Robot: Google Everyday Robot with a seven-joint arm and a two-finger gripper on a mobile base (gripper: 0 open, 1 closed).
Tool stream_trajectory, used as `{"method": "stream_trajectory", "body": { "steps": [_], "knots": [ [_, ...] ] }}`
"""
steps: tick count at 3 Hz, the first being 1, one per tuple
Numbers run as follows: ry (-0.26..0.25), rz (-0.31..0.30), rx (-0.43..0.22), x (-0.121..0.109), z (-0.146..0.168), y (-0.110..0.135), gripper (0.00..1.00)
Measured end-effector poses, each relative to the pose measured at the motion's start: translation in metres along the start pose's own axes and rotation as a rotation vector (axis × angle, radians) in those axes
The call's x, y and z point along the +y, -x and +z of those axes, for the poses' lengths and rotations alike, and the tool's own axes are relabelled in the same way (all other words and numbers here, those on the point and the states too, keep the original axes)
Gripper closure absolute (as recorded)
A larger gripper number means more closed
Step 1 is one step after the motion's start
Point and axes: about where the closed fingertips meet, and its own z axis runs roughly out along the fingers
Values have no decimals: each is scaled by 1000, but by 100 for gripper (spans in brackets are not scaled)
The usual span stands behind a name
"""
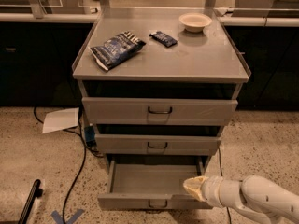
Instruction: Close bottom drawer
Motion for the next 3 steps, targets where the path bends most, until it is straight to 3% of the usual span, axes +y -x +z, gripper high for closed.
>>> {"method": "stream_trajectory", "body": {
  "steps": [1,2,3],
  "knots": [
    [38,61,-4,-14,39,-29,100],
    [38,61,-4,-14,39,-29,100],
    [34,97,-22,-10,55,-45,100]
  ]
}}
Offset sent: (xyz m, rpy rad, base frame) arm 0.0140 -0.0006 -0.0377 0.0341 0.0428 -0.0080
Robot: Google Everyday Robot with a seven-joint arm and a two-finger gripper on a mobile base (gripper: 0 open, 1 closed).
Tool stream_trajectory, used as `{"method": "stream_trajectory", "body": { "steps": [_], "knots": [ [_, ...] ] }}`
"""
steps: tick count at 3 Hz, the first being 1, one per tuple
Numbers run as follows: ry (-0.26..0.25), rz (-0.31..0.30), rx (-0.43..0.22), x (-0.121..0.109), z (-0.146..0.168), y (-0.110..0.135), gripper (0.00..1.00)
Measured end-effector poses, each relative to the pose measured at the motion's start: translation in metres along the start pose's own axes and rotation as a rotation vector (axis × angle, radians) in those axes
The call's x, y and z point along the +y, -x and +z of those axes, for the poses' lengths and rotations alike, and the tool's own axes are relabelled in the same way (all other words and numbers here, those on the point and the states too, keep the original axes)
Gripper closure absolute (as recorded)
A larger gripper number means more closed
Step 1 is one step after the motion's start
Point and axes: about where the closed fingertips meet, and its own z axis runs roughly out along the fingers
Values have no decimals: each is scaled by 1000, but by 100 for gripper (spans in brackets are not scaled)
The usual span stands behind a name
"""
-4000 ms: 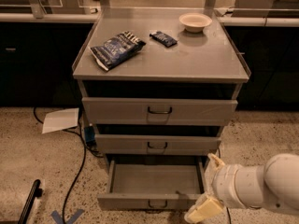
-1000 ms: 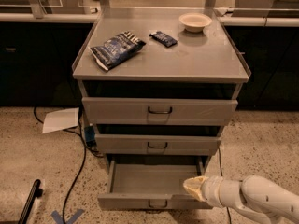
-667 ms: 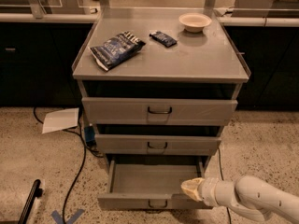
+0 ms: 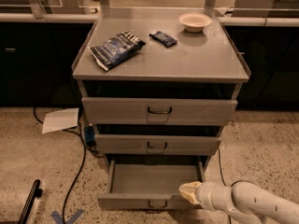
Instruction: Close bottom drawer
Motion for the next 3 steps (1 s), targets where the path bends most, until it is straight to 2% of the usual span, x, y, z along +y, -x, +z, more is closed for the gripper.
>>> {"method": "stream_trajectory", "body": {
  "steps": [1,3],
  "knots": [
    [-28,73,-28,-8,30,-35,100],
    [-79,219,26,-26,89,-121,100]
  ]
}}
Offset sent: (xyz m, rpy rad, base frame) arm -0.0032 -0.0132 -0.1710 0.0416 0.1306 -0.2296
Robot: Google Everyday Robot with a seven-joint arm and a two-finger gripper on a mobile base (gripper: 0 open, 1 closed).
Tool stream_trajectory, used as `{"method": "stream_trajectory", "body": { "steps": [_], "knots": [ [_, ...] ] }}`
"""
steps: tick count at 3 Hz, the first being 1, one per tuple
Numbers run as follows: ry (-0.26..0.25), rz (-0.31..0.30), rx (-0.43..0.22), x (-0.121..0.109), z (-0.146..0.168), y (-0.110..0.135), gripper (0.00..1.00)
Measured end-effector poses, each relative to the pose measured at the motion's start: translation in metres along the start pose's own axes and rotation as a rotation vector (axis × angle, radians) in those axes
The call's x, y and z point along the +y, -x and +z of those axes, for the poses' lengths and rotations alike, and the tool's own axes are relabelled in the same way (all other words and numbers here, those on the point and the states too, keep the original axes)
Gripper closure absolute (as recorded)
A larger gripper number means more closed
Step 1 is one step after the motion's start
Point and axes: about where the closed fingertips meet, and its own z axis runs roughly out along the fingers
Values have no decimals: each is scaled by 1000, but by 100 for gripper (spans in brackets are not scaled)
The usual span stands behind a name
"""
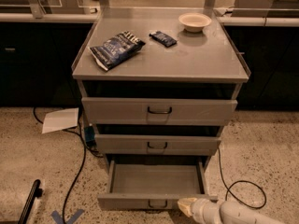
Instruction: Close bottom drawer
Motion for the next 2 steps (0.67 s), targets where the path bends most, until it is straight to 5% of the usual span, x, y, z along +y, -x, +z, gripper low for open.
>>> {"method": "stream_trajectory", "body": {
  "steps": [1,2],
  "knots": [
    [-29,49,37,-12,23,-30,100],
    [-29,50,37,-12,24,-30,100]
  ]
}}
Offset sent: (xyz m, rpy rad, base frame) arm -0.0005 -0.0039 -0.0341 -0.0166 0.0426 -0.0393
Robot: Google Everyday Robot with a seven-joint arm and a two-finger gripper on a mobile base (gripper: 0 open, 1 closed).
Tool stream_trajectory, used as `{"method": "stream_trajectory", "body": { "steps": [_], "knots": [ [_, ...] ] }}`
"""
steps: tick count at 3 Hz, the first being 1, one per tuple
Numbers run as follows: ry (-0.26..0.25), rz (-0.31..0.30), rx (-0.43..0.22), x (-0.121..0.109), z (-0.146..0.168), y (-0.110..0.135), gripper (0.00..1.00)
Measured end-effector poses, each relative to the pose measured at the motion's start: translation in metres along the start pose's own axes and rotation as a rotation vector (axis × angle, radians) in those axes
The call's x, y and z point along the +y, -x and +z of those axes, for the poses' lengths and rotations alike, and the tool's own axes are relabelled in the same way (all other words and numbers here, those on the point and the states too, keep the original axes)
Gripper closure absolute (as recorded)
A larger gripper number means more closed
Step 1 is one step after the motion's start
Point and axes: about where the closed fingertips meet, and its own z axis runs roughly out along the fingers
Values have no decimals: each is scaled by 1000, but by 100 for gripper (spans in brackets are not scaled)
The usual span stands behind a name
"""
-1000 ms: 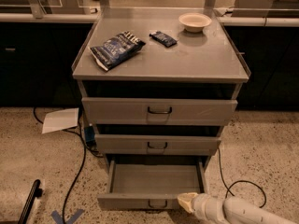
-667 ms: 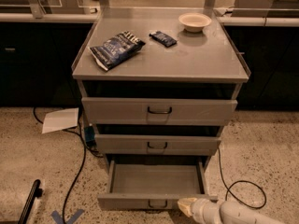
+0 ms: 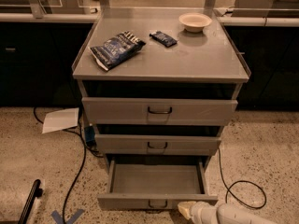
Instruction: Close bottom drawer
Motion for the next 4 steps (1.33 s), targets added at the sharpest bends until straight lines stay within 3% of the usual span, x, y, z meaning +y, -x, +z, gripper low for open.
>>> {"method": "stream_trajectory", "body": {
  "steps": [3,4],
  "knots": [
    [-16,33,10,-25,39,-3,100],
    [-26,18,-14,-41,50,14,100]
  ]
}}
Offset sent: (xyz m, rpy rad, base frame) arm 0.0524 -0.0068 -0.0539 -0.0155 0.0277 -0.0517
